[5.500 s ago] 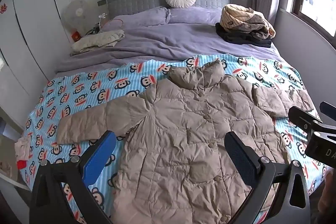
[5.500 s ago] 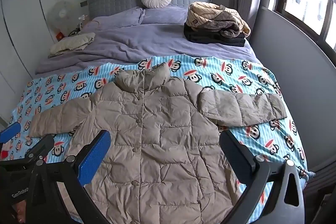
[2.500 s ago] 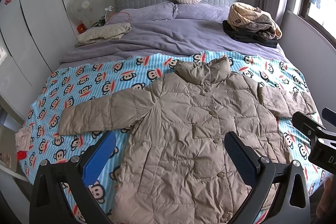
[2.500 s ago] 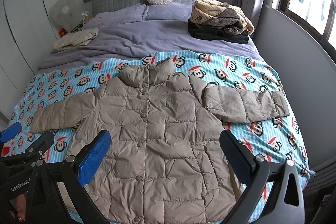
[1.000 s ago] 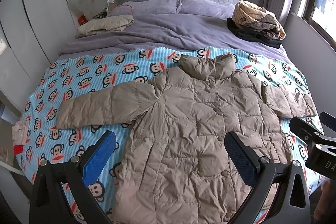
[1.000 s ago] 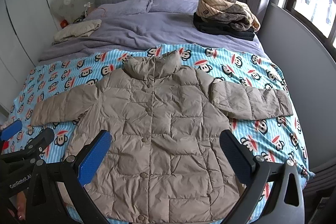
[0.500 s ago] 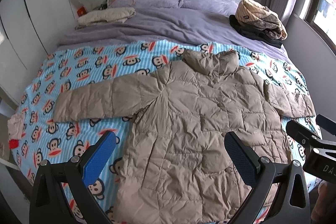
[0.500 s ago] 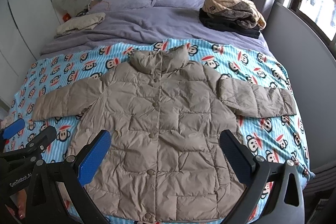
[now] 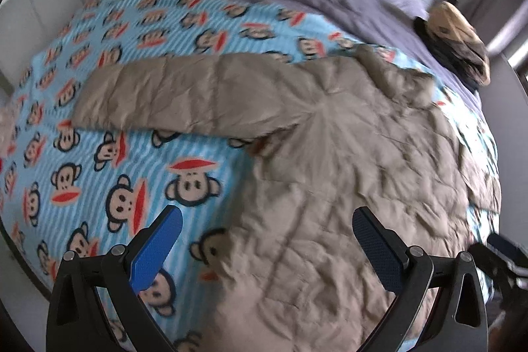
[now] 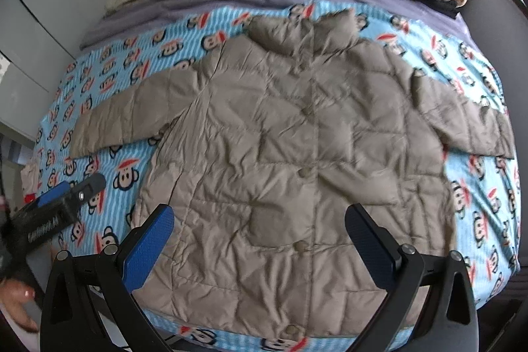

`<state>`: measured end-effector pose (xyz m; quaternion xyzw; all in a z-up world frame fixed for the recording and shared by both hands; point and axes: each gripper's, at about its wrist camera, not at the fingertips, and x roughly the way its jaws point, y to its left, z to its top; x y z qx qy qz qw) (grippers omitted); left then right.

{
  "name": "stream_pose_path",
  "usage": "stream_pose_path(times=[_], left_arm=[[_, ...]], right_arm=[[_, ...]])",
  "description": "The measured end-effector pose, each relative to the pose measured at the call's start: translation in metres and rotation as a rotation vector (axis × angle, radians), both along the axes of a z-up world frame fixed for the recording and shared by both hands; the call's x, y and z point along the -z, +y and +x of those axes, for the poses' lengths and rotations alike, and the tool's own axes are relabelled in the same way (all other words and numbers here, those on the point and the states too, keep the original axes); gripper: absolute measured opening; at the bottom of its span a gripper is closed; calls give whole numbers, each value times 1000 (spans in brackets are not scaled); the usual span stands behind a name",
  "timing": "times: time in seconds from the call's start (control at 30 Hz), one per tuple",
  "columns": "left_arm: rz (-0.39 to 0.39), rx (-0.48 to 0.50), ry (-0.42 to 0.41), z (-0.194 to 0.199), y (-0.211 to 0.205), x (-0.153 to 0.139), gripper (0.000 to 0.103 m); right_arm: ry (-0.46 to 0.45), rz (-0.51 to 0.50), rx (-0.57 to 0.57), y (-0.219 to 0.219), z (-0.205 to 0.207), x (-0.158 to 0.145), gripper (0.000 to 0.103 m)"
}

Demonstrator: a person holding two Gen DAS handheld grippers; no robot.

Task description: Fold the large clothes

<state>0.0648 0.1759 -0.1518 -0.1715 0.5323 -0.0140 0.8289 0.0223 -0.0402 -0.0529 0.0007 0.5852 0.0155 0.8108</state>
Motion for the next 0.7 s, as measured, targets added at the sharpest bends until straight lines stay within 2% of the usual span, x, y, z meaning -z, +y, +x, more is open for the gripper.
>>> stream_pose_path(times=[0.1,0.27,0.4,0.43,0.47,0.57,0.7], left_arm=[[-48,-58,13,22,34,29,103],[-189,-189,10,60,101,76,103],[-247,-270,11,83,143,110,103],[-326,-294,1,89,152,119,103],[-346,-318,13,97,162,131,103],[-353,-360,42,106,182,148,103],[-358,-420,11,116,202,149,103]], right_arm=[[42,8,-6,13,12,25,103],[94,8,-26,34,32,65,103],[118,23,-38,49,47,94,103],[124,33,-42,54,53,102,103],[123,38,-46,57,57,107,103],[104,46,-65,67,72,122,103],[84,59,-70,77,97,139,103]])
